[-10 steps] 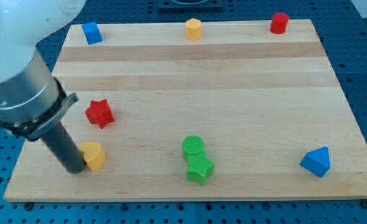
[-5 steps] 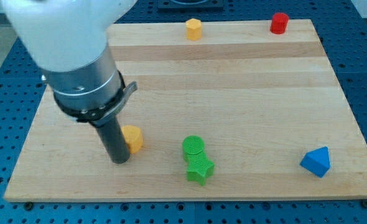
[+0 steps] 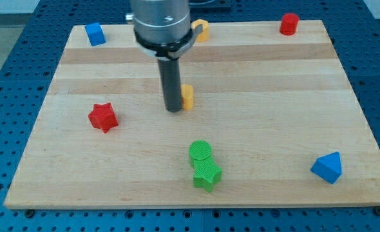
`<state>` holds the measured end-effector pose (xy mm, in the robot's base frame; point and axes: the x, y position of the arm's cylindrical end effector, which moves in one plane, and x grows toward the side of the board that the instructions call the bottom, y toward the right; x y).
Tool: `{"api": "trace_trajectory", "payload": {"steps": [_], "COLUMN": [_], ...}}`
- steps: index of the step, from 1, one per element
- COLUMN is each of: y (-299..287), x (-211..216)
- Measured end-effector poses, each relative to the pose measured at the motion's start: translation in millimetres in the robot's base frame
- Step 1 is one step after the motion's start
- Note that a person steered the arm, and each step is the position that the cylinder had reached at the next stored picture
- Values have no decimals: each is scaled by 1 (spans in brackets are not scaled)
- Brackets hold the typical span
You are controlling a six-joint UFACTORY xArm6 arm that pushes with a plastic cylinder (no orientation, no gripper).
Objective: Move yellow heart closer yellow hexagon
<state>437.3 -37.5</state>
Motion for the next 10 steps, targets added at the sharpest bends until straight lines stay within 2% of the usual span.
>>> {"api": "trace_trajectory", "payload": {"steps": [3, 6, 8, 10], "y": [66, 33, -14, 34], "x": [-20, -79, -86, -127]}}
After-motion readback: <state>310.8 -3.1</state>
